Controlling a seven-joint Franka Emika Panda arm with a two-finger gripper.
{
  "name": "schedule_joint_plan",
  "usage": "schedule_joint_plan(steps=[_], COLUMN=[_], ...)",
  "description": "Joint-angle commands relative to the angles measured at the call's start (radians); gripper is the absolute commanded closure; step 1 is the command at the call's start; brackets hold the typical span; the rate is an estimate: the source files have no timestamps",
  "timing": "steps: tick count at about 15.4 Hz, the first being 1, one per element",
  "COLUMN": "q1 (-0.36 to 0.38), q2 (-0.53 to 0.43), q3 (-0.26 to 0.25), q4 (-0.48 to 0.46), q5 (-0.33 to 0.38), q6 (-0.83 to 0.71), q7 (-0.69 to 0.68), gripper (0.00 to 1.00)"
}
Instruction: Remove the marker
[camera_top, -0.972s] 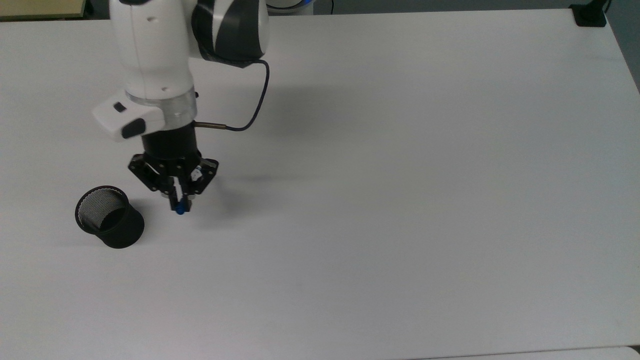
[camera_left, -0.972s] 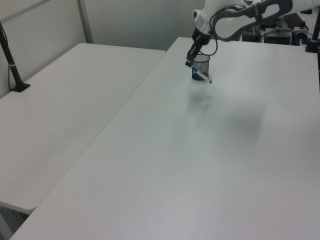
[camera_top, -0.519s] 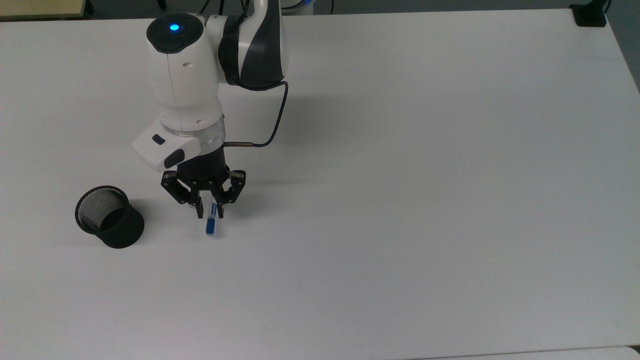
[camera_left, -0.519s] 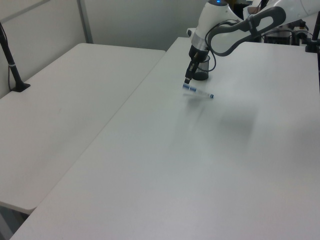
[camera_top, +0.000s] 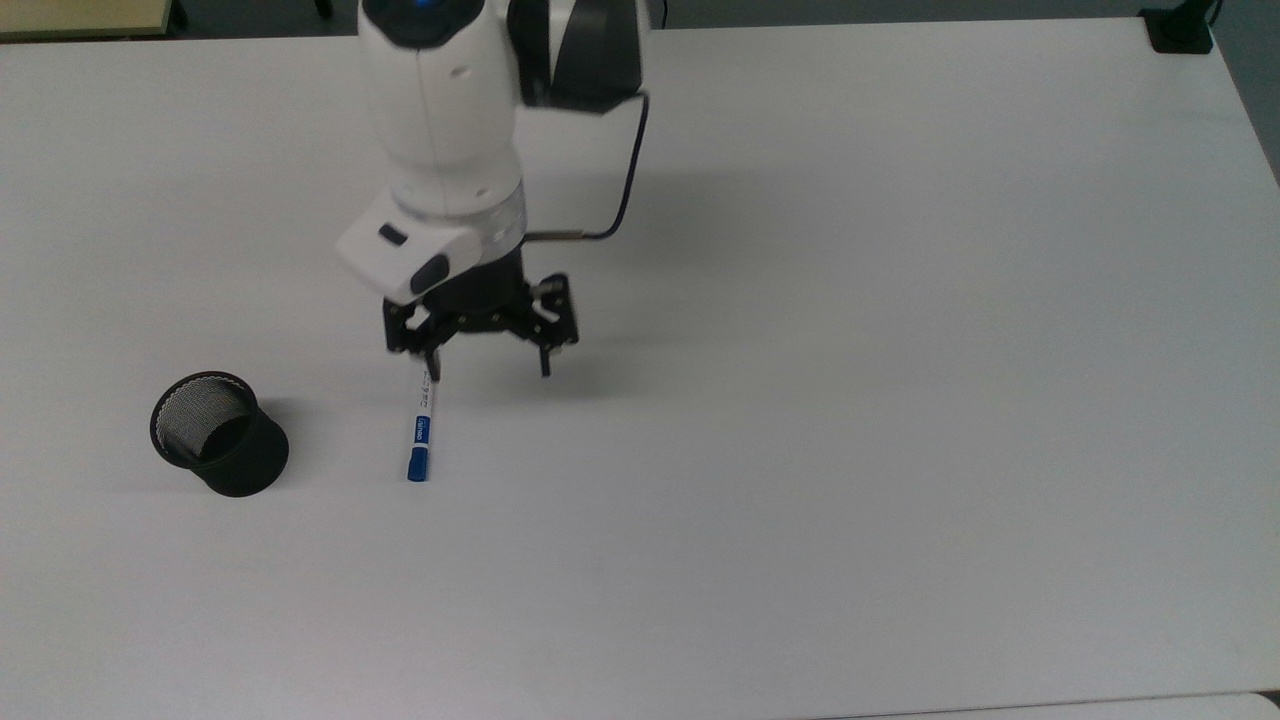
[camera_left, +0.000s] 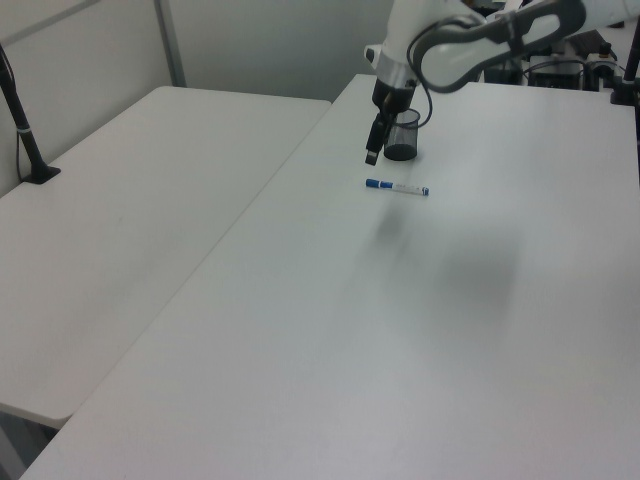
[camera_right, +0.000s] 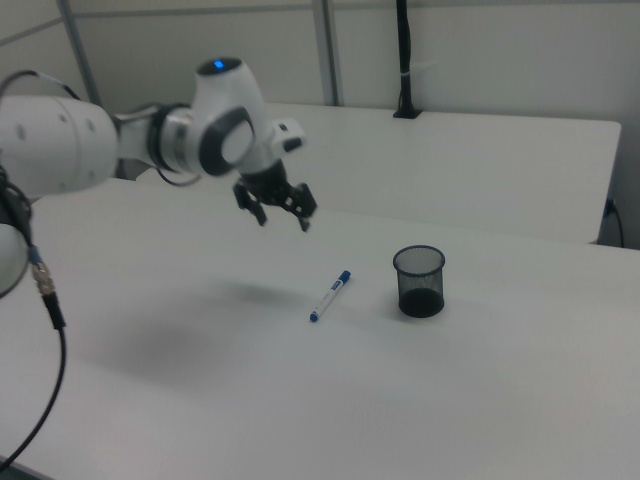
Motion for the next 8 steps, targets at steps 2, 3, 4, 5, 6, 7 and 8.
schedule_joint_plan(steps=[2,3,4,5,6,7,8], q1=[0.091,0.098,0.105,0.115,0.126,0.141,0.157], q2=[-0.175,-0.209,-0.247,-0.286,-0.318,-0.339,-0.353], q3=[-0.028,-0.029,-0.031,-0.034,-0.047,-0.067,-0.081], q4=[-0.034,-0.034,-0.035,-0.038,-0.041,-0.041,-0.041], q5=[0.008,0.004,0.002,0.002,-0.001,-0.001,-0.001], q6=[-0.266,-0.325,-0.384,-0.447,-0.502,-0.542,-0.571], q7=[0.108,0.122,0.130,0.133,0.135,0.135,0.138], gripper=[0.00,0.00,0.00,0.00,0.00,0.00,0.00])
